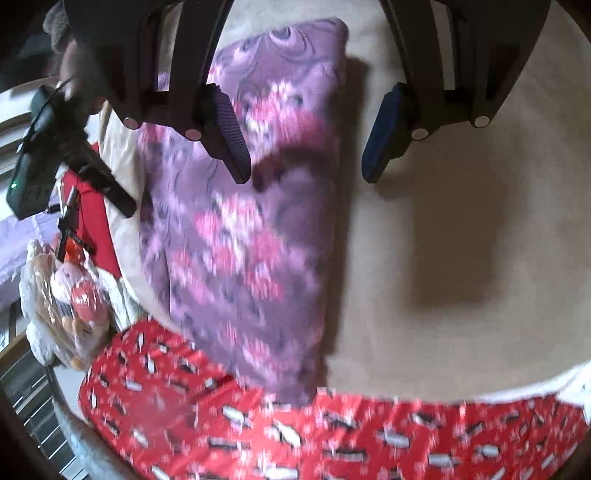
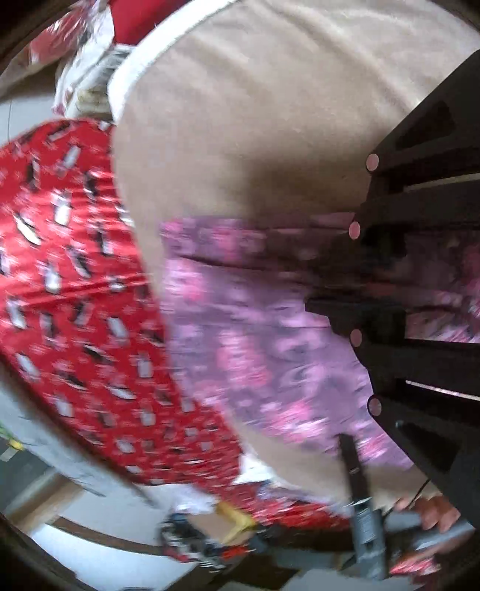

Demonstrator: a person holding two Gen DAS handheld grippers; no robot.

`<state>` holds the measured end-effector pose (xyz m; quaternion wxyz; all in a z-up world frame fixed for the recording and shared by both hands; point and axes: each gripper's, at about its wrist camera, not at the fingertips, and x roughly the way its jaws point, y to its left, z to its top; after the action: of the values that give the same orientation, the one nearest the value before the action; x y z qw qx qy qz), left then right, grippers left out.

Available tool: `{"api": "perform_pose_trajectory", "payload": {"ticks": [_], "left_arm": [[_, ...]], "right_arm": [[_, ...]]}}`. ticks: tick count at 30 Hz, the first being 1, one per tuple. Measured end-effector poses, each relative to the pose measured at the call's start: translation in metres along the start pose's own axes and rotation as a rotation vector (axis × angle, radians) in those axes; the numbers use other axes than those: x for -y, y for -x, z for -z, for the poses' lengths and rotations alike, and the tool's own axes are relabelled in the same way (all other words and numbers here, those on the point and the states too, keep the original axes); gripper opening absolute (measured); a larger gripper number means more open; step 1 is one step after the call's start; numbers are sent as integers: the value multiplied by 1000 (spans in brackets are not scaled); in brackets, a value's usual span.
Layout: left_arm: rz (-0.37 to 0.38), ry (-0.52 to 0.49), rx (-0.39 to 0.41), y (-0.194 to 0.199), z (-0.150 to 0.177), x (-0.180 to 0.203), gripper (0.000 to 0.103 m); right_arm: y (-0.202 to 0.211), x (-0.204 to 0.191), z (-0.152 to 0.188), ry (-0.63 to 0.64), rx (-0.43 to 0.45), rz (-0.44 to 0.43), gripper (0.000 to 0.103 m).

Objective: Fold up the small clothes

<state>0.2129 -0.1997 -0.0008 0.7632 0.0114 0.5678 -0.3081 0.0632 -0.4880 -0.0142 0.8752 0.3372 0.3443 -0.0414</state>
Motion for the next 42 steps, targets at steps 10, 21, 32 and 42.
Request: {"api": "perform_pose_trajectory", "payload": {"ticks": [10,21,32,42], "left_arm": [[27,33,33,-10,-41,1,62],[12,18,8,-17,-19,-7,67],[15,43,-44,-7,30,-5,67],[-20,-68,-52,4,41,4,74]], "right_arm": [[-62,-6,-61,-13,-68,-11,4],[-43,28,-40,-82,-55,-1,19],[21,-9,46,98,-206,-120,5],[16,7,56,103,-251,46,12]]}}
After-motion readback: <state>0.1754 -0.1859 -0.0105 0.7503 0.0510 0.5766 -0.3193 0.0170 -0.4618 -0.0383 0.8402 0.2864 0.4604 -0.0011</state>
